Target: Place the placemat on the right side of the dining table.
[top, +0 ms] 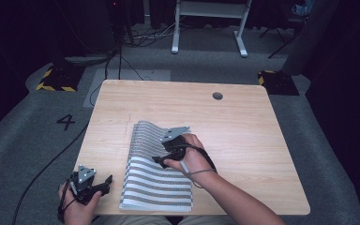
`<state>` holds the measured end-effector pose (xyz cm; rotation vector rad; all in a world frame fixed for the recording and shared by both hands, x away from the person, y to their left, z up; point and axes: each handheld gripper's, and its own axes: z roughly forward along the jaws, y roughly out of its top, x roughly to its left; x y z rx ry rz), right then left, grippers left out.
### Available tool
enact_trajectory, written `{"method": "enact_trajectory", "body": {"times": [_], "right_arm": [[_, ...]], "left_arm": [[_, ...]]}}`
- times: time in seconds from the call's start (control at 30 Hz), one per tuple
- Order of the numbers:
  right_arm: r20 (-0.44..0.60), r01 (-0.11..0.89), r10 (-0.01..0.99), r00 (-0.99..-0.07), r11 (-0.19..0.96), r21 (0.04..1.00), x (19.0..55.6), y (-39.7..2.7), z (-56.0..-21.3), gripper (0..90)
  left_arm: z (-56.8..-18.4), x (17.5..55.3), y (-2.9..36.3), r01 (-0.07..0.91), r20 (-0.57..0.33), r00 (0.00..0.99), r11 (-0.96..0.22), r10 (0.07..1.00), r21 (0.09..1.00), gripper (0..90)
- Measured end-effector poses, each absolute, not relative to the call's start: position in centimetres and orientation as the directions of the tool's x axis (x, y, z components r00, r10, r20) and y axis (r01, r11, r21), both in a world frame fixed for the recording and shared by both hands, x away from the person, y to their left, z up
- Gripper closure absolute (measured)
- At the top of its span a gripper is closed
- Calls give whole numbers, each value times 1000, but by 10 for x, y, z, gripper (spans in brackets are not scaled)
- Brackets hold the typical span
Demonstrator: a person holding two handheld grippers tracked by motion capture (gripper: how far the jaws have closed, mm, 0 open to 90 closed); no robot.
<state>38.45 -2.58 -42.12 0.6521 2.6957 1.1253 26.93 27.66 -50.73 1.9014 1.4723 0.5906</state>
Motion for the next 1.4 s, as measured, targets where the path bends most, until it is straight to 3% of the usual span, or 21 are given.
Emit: {"method": "enact_trajectory", "body": {"times": [0.07, 0.17, 0.4, 0.6, 0.8, 1.17, 1.4], "right_arm": [[9, 304, 423, -906, 635, 710, 385, -15, -420, 326], [37, 345, 448, -893, 631, 695, 380, 2, -418, 310], [23, 340, 434, -901, 671, 659, 378, 37, -420, 309], [-34, 328, 457, -889, 685, 651, 380, 61, -427, 293], [-45, 355, 499, -866, 674, 648, 380, 69, -431, 301], [-76, 378, 532, -844, 689, 618, 375, 81, -449, 213], [10, 432, 558, -830, 632, 643, 379, 73, -468, 147]], "left_arm": [[-507, 271, 277, 674, -40, 275, -163, 961, 721, 228], [-506, 273, 277, 683, -37, 273, -167, 961, 712, 216], [-504, 280, 276, 699, -40, 274, -170, 961, 694, 191], [-504, 286, 274, 698, -35, 281, -179, 959, 693, 175], [-504, 289, 274, 701, -33, 283, -183, 958, 689, 170], [-504, 290, 273, 700, -34, 284, -183, 958, 690, 169], [-503, 290, 274, 702, -35, 286, -185, 957, 688, 169]]}}
